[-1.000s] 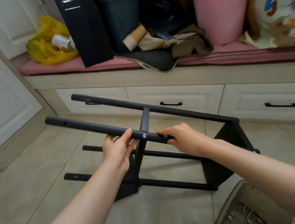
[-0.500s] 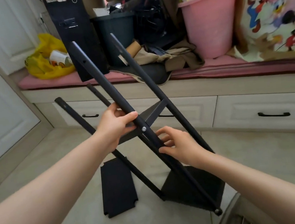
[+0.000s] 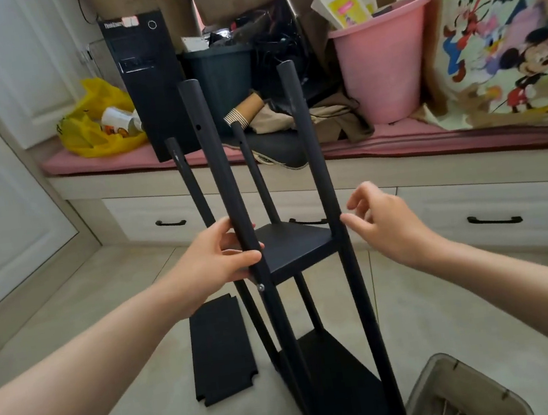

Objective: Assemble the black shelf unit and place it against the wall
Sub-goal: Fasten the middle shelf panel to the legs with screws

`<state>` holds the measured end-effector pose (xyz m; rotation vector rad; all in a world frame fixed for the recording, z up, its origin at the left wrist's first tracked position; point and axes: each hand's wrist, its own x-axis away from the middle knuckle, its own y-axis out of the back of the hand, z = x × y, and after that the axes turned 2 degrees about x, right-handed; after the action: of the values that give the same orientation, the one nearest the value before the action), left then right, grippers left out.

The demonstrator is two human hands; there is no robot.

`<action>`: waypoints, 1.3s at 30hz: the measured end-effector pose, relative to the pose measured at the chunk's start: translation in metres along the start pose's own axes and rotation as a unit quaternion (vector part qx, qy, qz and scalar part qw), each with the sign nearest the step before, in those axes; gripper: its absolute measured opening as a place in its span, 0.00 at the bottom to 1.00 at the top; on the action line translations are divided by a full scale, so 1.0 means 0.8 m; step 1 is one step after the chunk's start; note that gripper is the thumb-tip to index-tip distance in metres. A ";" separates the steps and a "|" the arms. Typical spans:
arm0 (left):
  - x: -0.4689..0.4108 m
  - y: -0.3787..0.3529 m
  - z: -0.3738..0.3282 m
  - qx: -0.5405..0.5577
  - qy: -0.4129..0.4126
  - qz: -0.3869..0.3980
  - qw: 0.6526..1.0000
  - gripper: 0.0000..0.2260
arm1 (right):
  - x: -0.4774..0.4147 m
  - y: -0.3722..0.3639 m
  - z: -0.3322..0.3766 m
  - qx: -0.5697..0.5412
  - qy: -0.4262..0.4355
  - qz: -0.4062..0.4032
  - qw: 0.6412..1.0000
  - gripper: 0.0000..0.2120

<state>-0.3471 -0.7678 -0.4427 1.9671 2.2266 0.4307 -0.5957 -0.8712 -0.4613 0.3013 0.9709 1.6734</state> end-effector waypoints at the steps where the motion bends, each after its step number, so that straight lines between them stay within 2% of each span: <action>1: 0.003 0.003 0.000 -0.006 -0.001 0.001 1.000 0.21 | 0.002 0.006 -0.001 -0.009 -0.027 0.012 1.000 0.11; 4: 0.013 0.007 0.003 -0.018 -0.007 0.009 1.000 0.21 | 0.000 0.011 0.009 -0.054 -0.123 0.116 0.984 0.23; 6: 0.018 0.007 0.006 -0.022 -0.012 0.013 1.000 0.20 | -0.007 0.007 0.021 -0.112 -0.153 0.160 0.969 0.26; 13: 0.016 0.020 0.014 -0.004 -0.014 0.015 1.000 0.26 | -0.014 -0.008 0.039 -0.163 -0.125 0.143 0.968 0.20; 18: -0.002 0.034 0.015 -0.039 -0.030 0.012 0.999 0.23 | -0.007 -0.017 0.036 -0.185 -0.110 0.109 0.970 0.13; 23: -0.019 0.031 0.015 -0.068 -0.039 0.008 0.997 0.20 | 0.001 -0.014 0.027 -0.184 -0.107 0.098 0.972 0.14; 26: -0.021 0.023 0.019 -0.076 -0.038 -0.002 0.996 0.20 | 0.007 -0.011 0.022 -0.204 -0.101 0.113 0.967 0.12; 33: -0.002 0.011 0.044 -0.117 -0.025 -0.024 0.993 0.21 | 0.030 -0.010 0.021 -0.217 -0.105 0.181 0.953 0.19; 39: 0.017 0.007 0.066 -0.157 -0.012 -0.064 0.985 0.23 | 0.043 -0.015 0.030 -0.175 -0.090 0.215 0.957 0.08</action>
<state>-0.3283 -0.7476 -0.4896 1.6511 2.1035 0.6884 -0.5840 -0.8291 -0.4645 0.4387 0.4754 2.1327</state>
